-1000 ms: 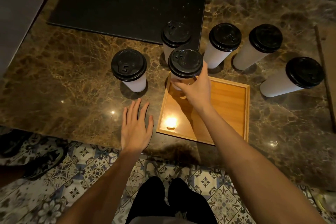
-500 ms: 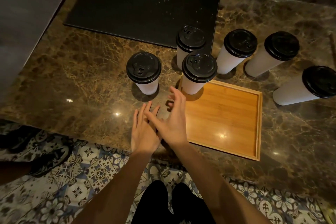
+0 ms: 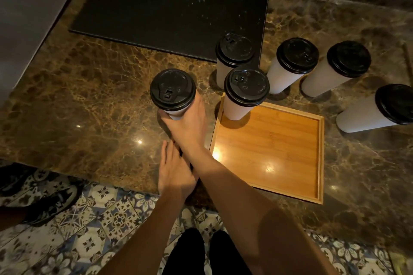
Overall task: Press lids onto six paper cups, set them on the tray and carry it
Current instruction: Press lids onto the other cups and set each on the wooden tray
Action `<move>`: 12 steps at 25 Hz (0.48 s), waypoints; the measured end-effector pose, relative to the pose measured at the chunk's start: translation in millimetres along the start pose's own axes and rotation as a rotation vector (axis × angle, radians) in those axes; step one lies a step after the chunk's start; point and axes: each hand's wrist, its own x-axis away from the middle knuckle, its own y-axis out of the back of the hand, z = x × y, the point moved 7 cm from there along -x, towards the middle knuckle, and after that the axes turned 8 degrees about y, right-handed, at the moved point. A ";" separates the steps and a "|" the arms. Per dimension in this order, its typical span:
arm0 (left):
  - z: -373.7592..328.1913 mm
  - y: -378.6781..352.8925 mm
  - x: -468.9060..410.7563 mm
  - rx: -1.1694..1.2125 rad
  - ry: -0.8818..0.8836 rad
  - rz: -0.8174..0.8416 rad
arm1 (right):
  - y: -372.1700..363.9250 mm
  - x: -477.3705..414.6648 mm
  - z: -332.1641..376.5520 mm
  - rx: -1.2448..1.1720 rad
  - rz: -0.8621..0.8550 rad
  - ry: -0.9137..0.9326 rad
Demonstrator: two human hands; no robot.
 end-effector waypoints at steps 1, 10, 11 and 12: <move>-1.7 -0.4 0.1 -0.009 -0.022 -0.012 | 2.5 3.1 2.4 0.012 0.009 0.011; -2.6 12.0 2.3 0.185 -0.037 -0.122 | 88.9 23.0 86.6 -0.020 -0.032 0.196; -1.8 16.7 3.2 0.265 -0.020 -0.149 | 106.1 25.0 99.1 -0.037 -0.064 0.215; -0.9 17.4 4.9 0.308 0.002 -0.140 | 123.7 27.7 110.9 -0.044 -0.092 0.235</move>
